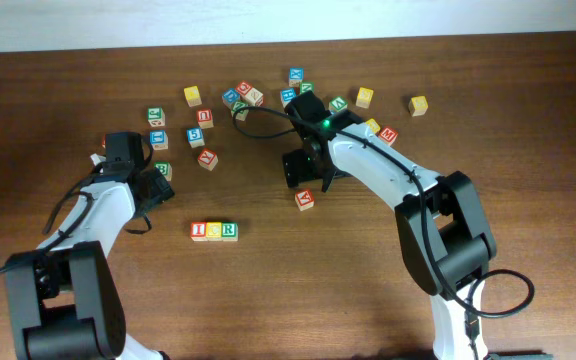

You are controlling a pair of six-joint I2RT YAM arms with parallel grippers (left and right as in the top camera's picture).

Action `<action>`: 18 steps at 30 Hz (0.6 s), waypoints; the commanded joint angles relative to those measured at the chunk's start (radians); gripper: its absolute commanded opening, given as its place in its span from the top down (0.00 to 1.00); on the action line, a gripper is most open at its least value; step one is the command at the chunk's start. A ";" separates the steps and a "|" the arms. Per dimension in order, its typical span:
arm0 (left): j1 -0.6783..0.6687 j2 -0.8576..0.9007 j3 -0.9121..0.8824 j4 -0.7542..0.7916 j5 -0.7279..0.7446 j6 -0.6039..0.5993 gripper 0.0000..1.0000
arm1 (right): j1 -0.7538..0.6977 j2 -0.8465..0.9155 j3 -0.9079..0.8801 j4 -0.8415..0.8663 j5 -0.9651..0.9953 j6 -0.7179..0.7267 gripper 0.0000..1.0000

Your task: Spell out ICRA

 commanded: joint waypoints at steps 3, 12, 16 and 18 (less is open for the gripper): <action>0.001 0.008 0.010 -0.001 0.000 -0.002 0.01 | 0.003 0.008 -0.006 0.008 -0.012 -0.010 0.05; 0.001 0.008 0.010 -0.001 0.000 -0.002 0.01 | 0.003 0.008 -0.006 0.016 0.018 0.029 0.69; 0.001 0.008 0.010 -0.001 0.000 -0.002 0.01 | 0.004 0.008 -0.006 -0.004 0.018 0.029 0.83; 0.001 0.008 0.010 -0.001 0.000 -0.002 0.01 | 0.004 0.008 -0.006 -0.019 0.019 0.053 0.88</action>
